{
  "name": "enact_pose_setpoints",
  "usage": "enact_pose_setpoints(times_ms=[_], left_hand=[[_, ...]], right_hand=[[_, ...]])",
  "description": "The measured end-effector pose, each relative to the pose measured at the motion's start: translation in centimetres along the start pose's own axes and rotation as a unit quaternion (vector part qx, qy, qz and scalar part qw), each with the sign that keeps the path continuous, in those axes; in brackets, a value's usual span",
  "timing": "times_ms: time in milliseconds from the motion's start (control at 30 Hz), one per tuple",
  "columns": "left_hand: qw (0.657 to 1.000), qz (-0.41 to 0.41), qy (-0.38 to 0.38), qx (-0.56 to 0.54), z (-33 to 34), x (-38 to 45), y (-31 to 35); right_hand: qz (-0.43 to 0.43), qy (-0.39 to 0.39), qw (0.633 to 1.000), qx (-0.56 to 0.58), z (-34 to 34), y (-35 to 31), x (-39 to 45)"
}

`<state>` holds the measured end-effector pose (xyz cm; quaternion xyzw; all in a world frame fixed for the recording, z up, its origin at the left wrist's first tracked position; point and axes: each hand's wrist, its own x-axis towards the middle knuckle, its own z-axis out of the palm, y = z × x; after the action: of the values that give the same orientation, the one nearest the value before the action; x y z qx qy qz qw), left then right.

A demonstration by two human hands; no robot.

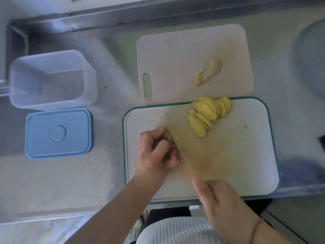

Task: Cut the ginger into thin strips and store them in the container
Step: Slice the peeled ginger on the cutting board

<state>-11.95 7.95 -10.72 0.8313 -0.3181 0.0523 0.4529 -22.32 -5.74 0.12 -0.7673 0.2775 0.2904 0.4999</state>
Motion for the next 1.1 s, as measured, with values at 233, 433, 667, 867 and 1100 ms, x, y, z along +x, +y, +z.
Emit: enact_pose_setpoints(times_ms=[233,433,667,867,1100], left_hand=[[0.999,-0.020,-0.004,-0.038,0.0,-0.3,-0.3],[1.000,-0.010,0.016,-0.016,0.3,-0.3,-0.3],[1.000,0.004,0.014,0.011,0.2,0.0,-0.1],[1.000,-0.010,0.022,-0.005,0.3,-0.1,-0.3],[1.000,-0.004,0.020,0.002,0.2,0.1,-0.1]], right_hand=[[-0.050,0.033,0.998,0.026,-0.5,-4.1,5.4],[-0.027,0.025,0.999,0.000,0.4,0.1,0.6],[-0.031,0.053,0.998,0.019,-0.6,-3.3,5.3],[-0.049,0.055,0.997,-0.019,0.3,-2.8,4.3],[-0.030,0.047,0.998,-0.031,0.0,-1.1,2.3]])
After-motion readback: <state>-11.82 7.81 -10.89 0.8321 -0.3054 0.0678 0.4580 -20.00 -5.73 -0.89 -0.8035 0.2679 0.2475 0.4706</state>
